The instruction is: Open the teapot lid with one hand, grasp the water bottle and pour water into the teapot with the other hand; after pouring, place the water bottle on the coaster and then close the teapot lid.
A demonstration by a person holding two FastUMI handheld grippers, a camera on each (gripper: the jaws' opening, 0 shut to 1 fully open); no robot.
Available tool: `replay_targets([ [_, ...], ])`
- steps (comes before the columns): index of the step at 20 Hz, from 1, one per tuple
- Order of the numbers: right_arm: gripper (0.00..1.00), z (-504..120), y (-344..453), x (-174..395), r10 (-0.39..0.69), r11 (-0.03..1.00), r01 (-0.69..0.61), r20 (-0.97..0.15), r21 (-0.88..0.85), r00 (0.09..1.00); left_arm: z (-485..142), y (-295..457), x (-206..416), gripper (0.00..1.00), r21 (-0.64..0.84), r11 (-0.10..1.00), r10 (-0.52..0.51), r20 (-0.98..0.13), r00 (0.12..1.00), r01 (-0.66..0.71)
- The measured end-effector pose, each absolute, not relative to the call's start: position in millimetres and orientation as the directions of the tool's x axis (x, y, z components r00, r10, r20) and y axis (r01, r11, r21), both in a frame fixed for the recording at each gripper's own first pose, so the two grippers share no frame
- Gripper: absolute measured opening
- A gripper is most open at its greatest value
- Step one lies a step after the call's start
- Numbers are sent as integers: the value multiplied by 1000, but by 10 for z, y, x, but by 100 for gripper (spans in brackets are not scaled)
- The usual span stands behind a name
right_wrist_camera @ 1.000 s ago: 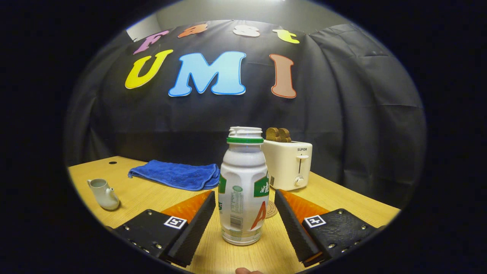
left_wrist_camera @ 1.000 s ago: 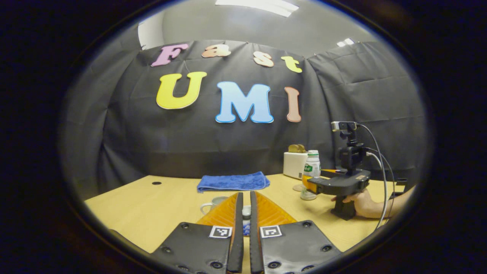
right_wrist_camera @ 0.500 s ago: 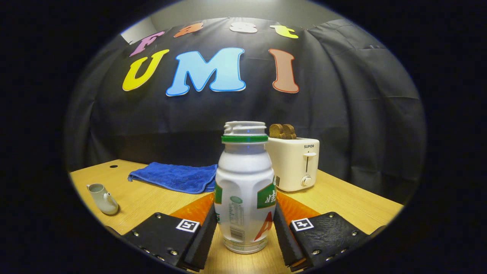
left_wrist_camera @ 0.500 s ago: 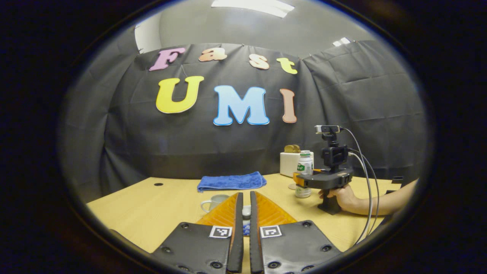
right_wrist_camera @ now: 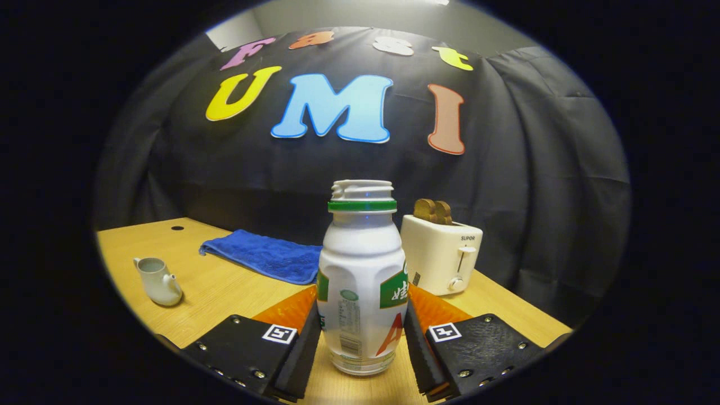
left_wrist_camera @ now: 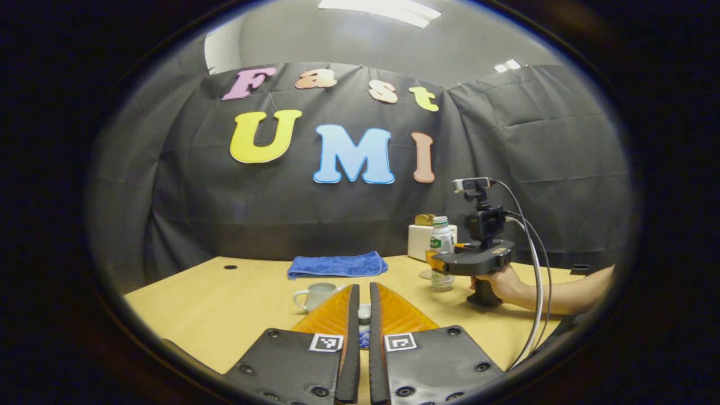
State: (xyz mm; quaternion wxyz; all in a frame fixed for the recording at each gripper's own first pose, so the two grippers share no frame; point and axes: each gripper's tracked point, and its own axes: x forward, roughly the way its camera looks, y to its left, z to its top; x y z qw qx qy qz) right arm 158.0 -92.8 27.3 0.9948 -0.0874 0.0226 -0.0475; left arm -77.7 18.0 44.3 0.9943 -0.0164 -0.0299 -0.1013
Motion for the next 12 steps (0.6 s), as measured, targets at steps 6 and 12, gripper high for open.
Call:
replay_targets([
  [6,71,383,-406,1554,-17,888,-9,-51,-460,999,362,339,-1028,17,-58,979,-190,62,980,194],
  [12,71,351,51,1660,25,710,-58,-57,-702,998,333,543,-1243,13,-24,990,-136,81,987,138],
])
